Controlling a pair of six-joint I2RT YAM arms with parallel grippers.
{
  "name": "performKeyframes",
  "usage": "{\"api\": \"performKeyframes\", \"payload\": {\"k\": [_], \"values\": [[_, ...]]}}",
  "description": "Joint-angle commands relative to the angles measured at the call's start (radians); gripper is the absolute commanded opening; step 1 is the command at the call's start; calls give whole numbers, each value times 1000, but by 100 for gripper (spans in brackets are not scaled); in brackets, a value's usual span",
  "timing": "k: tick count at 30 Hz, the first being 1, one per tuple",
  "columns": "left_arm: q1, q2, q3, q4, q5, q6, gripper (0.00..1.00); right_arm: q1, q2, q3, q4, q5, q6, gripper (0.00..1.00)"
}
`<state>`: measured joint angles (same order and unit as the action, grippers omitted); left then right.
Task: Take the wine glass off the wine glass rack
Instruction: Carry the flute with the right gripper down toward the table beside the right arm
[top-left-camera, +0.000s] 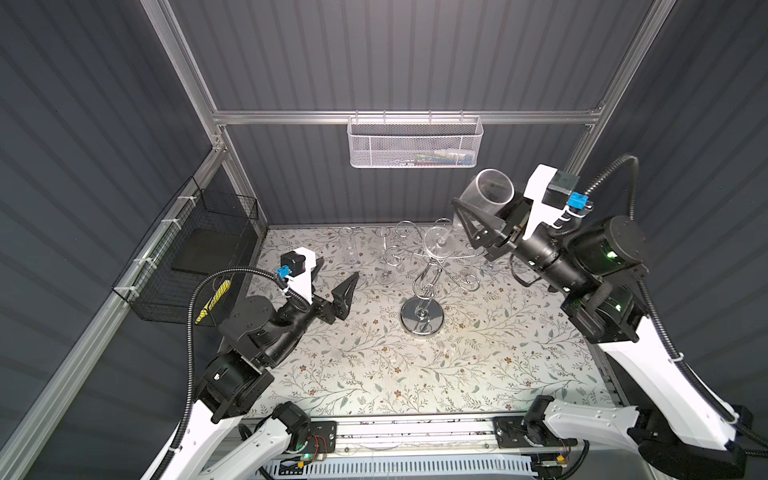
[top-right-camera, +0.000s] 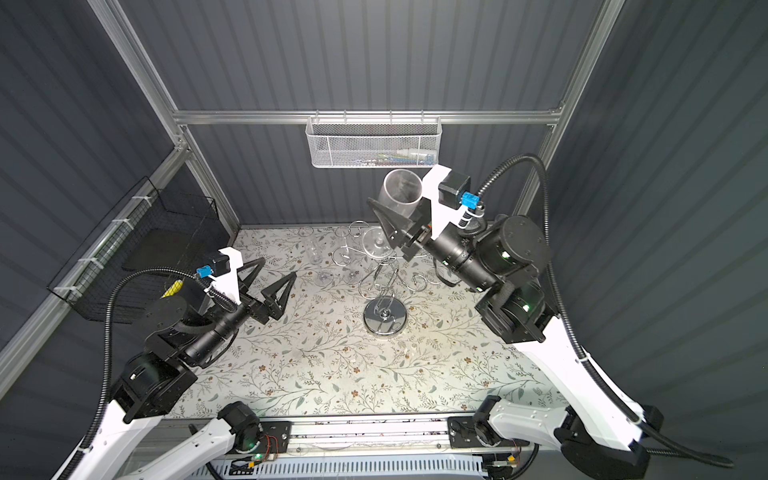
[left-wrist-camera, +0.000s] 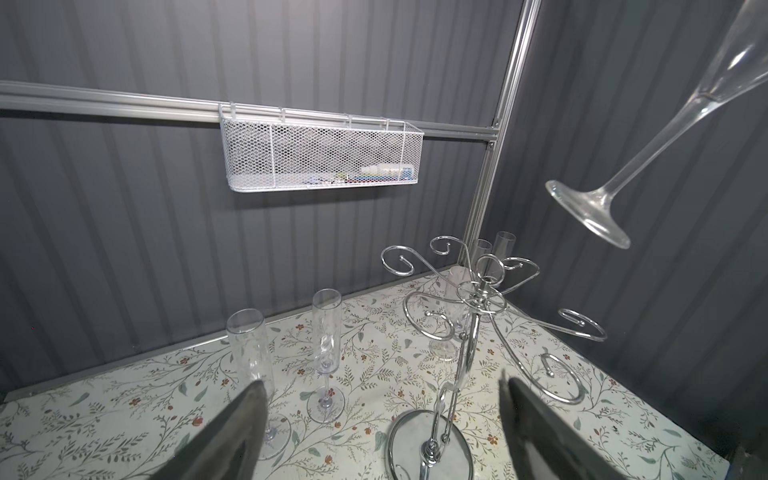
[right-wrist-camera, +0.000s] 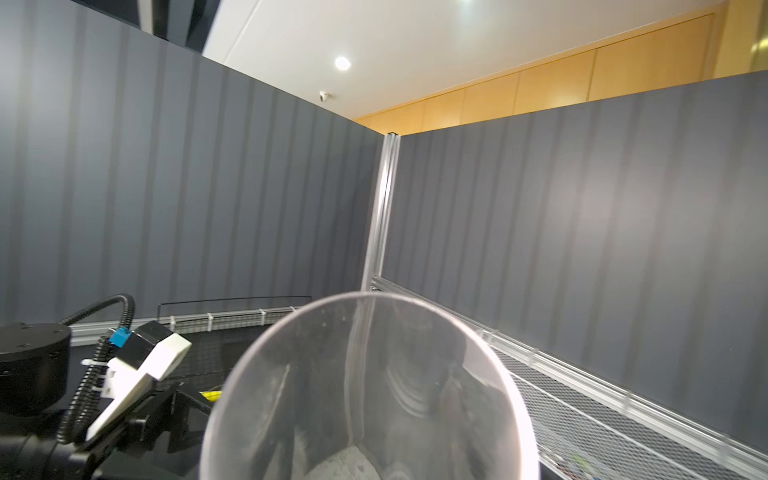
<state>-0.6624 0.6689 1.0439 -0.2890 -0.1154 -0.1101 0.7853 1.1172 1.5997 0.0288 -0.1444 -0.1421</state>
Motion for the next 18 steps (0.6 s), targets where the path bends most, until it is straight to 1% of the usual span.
{"api": "performKeyframes", "payload": {"k": [1,7,14,18], "values": [[-5,-2,-21,44,-26,-53,89,-27,-63,-35,-17,98,-100,51],[-5,-4,-37,57,-38,-84,89,-108,-166,-129,-52,184,-140,51],[-5,30,-31,70,-34,-108,88,-244,-274,-281,-81,275,-144,52],[-5,60,-36,112,-34,-112,89,-328,-307,-369,-85,275,-106,52]]}}
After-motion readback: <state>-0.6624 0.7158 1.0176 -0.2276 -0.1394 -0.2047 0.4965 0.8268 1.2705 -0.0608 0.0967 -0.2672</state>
